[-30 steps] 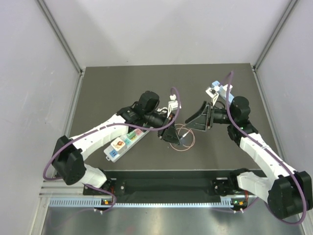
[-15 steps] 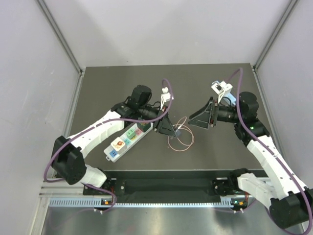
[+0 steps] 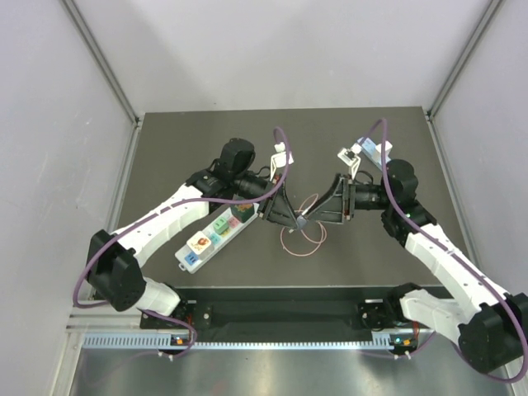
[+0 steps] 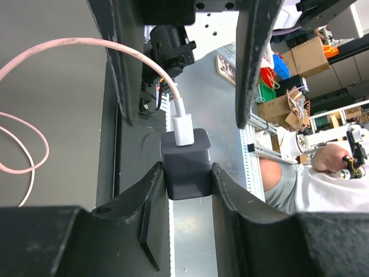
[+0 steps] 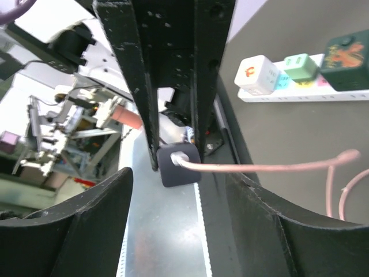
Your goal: Insert the plug
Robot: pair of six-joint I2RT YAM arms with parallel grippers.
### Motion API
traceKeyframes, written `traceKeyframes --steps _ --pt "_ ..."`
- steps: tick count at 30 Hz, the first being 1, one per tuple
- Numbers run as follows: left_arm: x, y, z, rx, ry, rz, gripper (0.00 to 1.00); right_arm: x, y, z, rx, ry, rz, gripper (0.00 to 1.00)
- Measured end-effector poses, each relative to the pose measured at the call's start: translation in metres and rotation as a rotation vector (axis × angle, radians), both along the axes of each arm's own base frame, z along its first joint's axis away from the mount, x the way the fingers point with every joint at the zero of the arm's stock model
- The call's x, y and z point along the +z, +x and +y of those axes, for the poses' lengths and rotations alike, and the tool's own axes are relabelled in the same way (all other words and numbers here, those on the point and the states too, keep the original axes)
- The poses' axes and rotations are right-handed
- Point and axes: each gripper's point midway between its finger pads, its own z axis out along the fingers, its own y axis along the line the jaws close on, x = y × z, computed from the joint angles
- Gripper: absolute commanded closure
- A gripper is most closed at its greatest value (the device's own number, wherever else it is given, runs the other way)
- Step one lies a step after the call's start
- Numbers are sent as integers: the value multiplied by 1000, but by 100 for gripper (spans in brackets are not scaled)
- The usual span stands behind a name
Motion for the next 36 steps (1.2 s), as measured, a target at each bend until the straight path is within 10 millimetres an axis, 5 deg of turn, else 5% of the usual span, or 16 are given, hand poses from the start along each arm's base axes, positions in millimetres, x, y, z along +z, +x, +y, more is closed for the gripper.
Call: traceKeyframes --steps 19,22,26,29,30,36 --pt "12 -4 -1 -38 -44 4 100 2 -10 19 78 33 17 62" --pt "12 -4 0 -35 -40 13 100 3 -10 19 81 36 9 72" --pt "12 -5 0 -46 -41 28 99 3 -11 19 90 37 5 100" --pt "11 -4 0 -46 -37 37 74 3 -11 20 96 41 11 100" --pt "11 -4 1 -46 -37 39 56 3 -11 20 97 44 14 100" --pt "11 -1 0 -38 -42 16 36 7 -12 21 98 65 34 100"
